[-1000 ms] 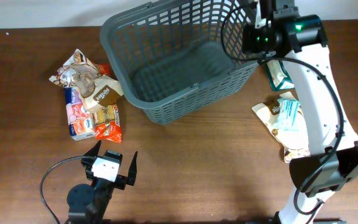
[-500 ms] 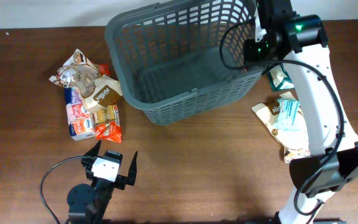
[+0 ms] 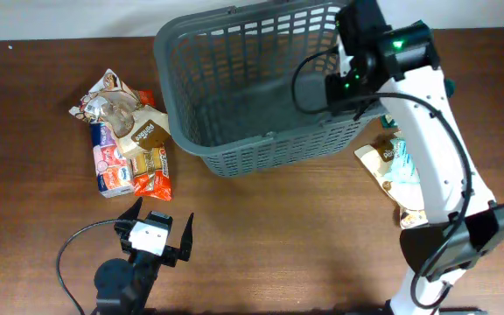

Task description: Pack container

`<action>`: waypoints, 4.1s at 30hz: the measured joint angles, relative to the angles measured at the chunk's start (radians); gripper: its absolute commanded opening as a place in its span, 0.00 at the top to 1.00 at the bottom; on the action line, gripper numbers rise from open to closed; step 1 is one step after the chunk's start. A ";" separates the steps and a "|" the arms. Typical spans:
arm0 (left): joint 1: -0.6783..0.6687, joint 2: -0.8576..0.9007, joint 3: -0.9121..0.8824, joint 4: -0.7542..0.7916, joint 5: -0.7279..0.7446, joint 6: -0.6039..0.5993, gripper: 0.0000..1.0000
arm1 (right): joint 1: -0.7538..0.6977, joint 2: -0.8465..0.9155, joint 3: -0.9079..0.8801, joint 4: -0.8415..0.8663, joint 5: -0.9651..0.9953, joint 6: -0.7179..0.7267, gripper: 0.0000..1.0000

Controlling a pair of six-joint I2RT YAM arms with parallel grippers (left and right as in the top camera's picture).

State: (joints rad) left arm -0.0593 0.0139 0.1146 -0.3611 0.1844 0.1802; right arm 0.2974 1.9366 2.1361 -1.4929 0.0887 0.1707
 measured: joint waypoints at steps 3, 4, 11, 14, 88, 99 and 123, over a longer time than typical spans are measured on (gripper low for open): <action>0.000 0.000 0.000 0.000 0.000 0.000 0.01 | 0.017 0.000 0.000 -0.039 0.000 0.017 0.96; 0.000 0.000 0.000 0.000 0.000 0.000 0.01 | 0.019 0.000 0.000 -0.050 0.000 0.021 0.96; 0.000 0.000 0.000 0.000 0.000 0.000 0.01 | 0.021 0.000 0.000 -0.112 0.000 0.048 0.96; 0.000 0.000 0.000 0.000 0.000 0.000 0.01 | 0.021 -0.002 0.000 -0.125 0.000 0.060 0.96; 0.000 0.575 0.767 -0.224 0.287 -0.287 0.01 | -0.087 -0.682 -0.288 -0.200 -0.027 -0.013 0.96; -0.123 1.236 1.540 -0.706 0.102 -0.049 0.01 | -0.089 -0.696 -0.289 -0.200 -0.026 -0.010 0.96; -0.317 1.691 1.645 -0.599 -0.143 -0.111 0.98 | -0.089 -0.697 -0.289 -0.198 -0.026 -0.005 0.96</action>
State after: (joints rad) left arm -0.3767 1.7046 1.7599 -0.9600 0.0418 0.0689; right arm 0.2089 1.2400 1.8469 -1.6913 0.0628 0.1661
